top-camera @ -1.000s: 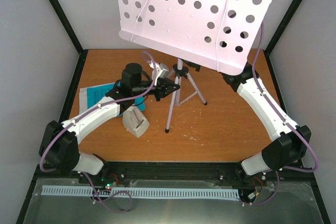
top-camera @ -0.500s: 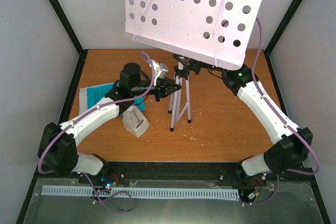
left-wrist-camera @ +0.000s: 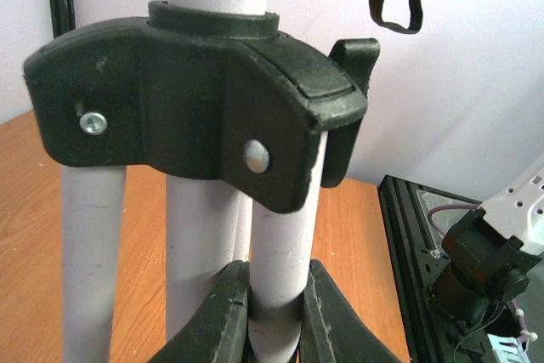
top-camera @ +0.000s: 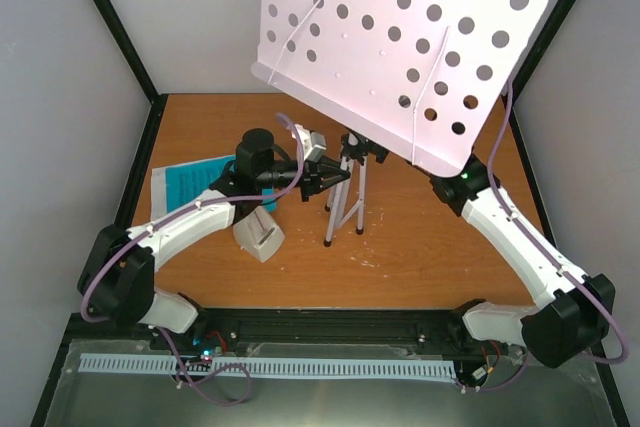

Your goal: Pack up the instrument practice props

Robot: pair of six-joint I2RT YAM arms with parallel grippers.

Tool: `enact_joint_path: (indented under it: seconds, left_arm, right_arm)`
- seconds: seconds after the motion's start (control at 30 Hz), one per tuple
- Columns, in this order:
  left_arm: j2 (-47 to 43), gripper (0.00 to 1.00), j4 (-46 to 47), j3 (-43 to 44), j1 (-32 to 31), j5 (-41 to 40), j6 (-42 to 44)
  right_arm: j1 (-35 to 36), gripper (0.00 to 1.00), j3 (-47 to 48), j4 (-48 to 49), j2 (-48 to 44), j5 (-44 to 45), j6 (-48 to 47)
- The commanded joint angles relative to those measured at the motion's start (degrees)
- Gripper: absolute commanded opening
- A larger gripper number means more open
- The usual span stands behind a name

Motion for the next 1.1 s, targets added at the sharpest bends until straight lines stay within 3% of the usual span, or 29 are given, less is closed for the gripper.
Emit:
enact_joint_path:
  seconds: [0.0,0.13,0.2,0.7,1.07]
  left_arm:
    - [0.9,0.0,15.77,2.17,0.81,-7.37,-3.81]
    - [3.85,0.01,16.15,1.96,0.58,-7.01,-3.86]
    - [5.03,0.07,15.53,2.21,0.32,-7.33,-4.01]
    - [0.51,0.97,9.96,-3.91,0.27,-12.2,-7.14]
    - [8.87,0.99,12.02,2.38,-4.48,-9.1,-4.71]
  right_arm:
    - [3.34,0.03,-4.41,3.22,-4.0,-3.84,-0.19]
    - [3.71,0.03,-7.27,4.87,-5.98,-0.16,-0.07]
    - [3.73,0.03,-8.97,5.42,-6.93,1.92,-0.27]
    - [3.73,0.03,-12.46,8.43,-8.69,10.69,2.54]
    - [3.72,0.03,-13.36,9.64,-9.64,13.87,6.72]
